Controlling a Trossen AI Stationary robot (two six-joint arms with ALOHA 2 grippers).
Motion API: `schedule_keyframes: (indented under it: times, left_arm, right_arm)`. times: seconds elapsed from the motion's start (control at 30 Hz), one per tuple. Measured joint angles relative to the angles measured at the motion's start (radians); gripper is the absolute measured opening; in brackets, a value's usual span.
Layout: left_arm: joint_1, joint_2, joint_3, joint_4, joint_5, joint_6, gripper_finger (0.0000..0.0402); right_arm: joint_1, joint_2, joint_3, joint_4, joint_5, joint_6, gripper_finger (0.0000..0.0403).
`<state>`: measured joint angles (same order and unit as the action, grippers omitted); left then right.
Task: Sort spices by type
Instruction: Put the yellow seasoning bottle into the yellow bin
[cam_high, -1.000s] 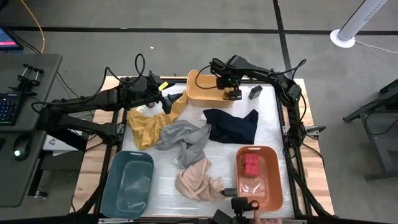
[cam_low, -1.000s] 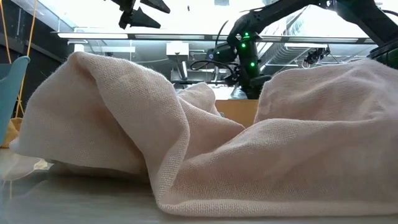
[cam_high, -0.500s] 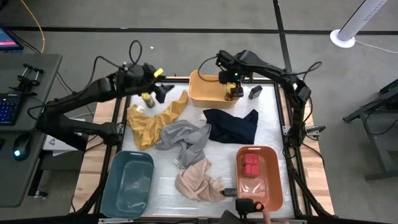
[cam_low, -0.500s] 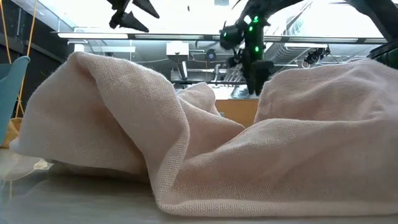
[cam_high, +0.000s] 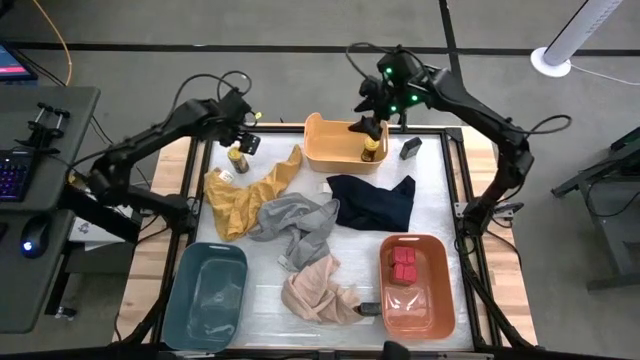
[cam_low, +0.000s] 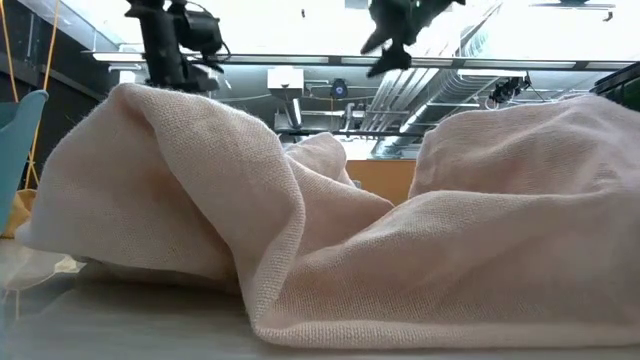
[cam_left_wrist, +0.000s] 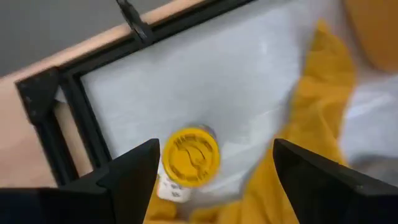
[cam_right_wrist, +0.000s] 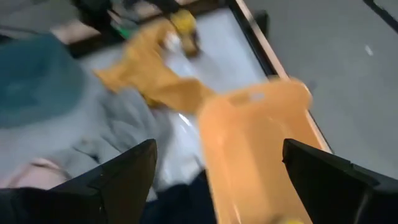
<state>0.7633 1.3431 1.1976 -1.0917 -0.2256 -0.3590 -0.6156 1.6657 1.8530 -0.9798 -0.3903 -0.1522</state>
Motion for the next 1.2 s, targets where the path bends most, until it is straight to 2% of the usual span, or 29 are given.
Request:
schedule_keyframes:
  times: [0.1, 0.27, 0.37, 0.47, 0.57, 0.77, 1.03, 1.2]
  left_arm:
    - [0.02, 0.048, 0.0, -0.02, -0.054, 0.02, 0.0298]
    - [0.049, 0.093, 0.0, -0.049, -0.056, 0.021, 0.0298]
    - [0.05, 0.095, -0.014, -0.051, -0.05, 0.021, 0.0298]
    - [0.056, 0.094, -0.053, -0.05, 0.006, 0.021, 0.0298]
    - [0.064, 0.094, -0.098, -0.01, 0.049, 0.012, 0.0298]
    - [0.068, 0.094, -0.137, 0.074, 0.049, -0.015, 0.0298]
    - [0.074, 0.094, -0.137, 0.078, 0.04, -0.017, 0.0298]
    - [0.075, 0.094, -0.137, 0.059, 0.04, -0.015, 0.0298]
  right_arm:
    - [0.028, -0.021, 0.0, 0.027, -0.022, 0.023, 0.0343]
    - [0.085, -0.025, 0.0, 0.024, -0.022, 0.016, 0.0343]
    - [0.11, -0.025, -0.001, 0.025, -0.022, 0.01, 0.0343]
    - [0.127, -0.024, -0.002, 0.025, -0.011, -0.015, 0.0343]
    - [0.133, -0.024, -0.002, 0.025, -0.006, -0.021, 0.0343]
    - [0.132, -0.024, -0.002, 0.027, -0.004, -0.022, 0.0343]
    - [0.132, -0.024, -0.002, 0.027, -0.005, 0.005, 0.0343]
    - [0.132, -0.024, -0.002, 0.027, -0.005, 0.097, 0.0343]
